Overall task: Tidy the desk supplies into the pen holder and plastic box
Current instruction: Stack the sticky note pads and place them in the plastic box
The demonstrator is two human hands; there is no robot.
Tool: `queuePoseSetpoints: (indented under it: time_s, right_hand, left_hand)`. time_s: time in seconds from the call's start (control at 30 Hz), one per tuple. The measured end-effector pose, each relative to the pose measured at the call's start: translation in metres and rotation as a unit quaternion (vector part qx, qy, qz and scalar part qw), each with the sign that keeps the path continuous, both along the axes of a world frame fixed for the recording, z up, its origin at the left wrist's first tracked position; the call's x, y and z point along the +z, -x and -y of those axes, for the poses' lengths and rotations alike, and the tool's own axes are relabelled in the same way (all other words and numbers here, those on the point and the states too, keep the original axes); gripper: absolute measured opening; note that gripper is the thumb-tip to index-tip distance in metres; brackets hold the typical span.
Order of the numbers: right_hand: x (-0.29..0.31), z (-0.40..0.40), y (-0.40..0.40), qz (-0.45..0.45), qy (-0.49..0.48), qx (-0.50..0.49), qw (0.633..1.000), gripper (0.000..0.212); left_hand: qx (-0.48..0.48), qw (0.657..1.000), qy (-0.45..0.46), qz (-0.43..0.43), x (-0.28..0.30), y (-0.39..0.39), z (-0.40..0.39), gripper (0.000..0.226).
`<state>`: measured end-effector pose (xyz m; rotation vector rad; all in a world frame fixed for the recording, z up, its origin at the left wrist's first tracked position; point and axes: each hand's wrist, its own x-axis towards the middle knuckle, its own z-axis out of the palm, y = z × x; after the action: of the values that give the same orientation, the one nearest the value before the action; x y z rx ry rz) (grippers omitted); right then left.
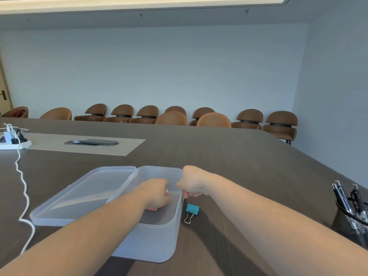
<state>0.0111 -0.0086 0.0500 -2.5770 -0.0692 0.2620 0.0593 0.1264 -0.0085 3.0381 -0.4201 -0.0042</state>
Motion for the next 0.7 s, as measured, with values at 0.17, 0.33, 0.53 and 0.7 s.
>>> queuePoseSetpoints:
  time_s: [0.17, 0.33, 0.53, 0.7]
  right_hand:
    - [-0.001, 0.002, -0.003, -0.005, 0.004, 0.006, 1.0, 0.035]
    - [-0.001, 0.003, -0.003, -0.006, 0.005, 0.008, 1.0, 0.035]
    - [-0.001, 0.004, -0.006, -0.013, 0.005, 0.011, 1.0, 0.035]
    - [-0.002, 0.005, -0.006, -0.015, 0.012, 0.011, 1.0, 0.035]
  left_hand:
    - [-0.01, 0.999, -0.042, 0.001, -0.007, -0.007, -0.003, 0.013]
    - [0.002, 0.997, -0.078, 0.003, -0.004, -0.018, 0.001, 0.013]
    - [0.022, 0.995, -0.089, -0.029, -0.007, -0.026, 0.001, 0.022]
    - [0.027, 0.995, -0.088, -0.035, -0.005, -0.024, -0.001, 0.017]
